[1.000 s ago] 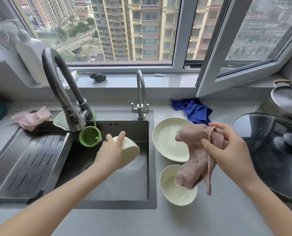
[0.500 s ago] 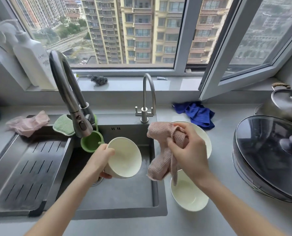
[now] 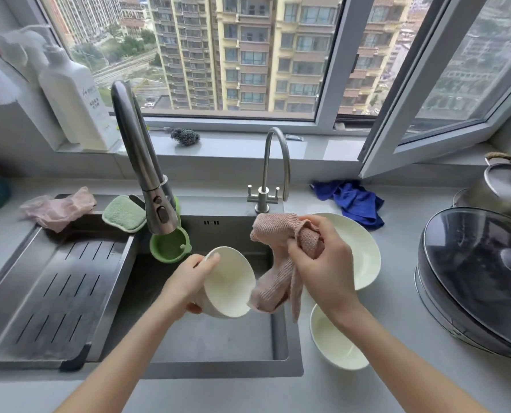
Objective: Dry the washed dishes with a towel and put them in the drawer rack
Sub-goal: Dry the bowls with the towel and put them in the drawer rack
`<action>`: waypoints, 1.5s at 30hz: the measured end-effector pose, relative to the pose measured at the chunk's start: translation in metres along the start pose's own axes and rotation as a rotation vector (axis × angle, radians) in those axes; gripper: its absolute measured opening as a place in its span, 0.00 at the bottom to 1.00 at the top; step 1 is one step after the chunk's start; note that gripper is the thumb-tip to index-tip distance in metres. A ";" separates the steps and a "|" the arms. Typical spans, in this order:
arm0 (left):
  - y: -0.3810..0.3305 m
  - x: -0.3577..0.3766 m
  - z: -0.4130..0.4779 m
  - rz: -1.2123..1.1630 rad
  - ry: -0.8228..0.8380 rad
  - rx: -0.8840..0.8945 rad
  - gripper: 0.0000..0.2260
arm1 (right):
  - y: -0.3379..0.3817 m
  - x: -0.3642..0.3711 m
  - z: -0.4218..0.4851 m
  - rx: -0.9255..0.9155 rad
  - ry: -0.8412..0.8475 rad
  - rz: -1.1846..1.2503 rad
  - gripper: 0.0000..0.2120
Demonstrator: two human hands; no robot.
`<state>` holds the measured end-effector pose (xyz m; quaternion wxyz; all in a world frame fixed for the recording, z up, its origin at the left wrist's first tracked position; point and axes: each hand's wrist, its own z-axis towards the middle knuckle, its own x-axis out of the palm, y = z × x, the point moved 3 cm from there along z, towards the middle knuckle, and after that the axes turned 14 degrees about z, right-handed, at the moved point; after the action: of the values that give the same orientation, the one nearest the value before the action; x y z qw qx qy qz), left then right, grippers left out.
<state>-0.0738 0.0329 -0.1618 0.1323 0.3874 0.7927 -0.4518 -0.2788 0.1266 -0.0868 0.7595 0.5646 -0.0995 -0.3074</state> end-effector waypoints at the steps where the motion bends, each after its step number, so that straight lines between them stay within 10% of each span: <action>1: -0.001 0.003 -0.003 -0.116 0.057 -0.029 0.15 | -0.002 0.007 -0.004 -0.007 0.021 0.021 0.15; 7: -0.027 0.016 -0.010 -0.116 0.084 0.211 0.28 | -0.032 0.073 -0.046 0.128 0.727 -0.167 0.18; 12: -0.024 0.026 -0.018 -0.100 0.295 0.067 0.27 | -0.023 0.059 -0.038 0.402 1.097 -0.092 0.07; 15: -0.020 0.039 -0.023 -0.044 0.380 0.025 0.26 | -0.013 0.042 -0.034 0.186 1.381 -0.457 0.17; 19: -0.022 0.043 -0.025 -0.123 0.387 0.081 0.26 | -0.013 0.038 -0.029 -0.545 1.137 -0.824 0.07; 25: -0.021 0.048 -0.024 -0.197 0.512 0.134 0.31 | 0.019 0.014 -0.041 -0.314 1.148 -0.312 0.26; 35: -0.046 0.063 -0.038 -0.137 0.320 0.219 0.25 | -0.019 -0.001 -0.045 -0.494 1.175 -0.771 0.19; 41: -0.052 0.073 -0.028 -0.134 0.127 0.111 0.24 | -0.008 0.004 -0.041 -0.087 1.105 -0.899 0.22; 45: -0.052 0.085 -0.026 -0.243 0.106 0.144 0.24 | 0.006 -0.003 -0.047 0.742 0.782 0.145 0.16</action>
<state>-0.1642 0.0812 -0.1629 0.0064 0.3203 0.8052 -0.4990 -0.2560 0.1671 -0.0967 0.5090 0.8586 0.0501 0.0344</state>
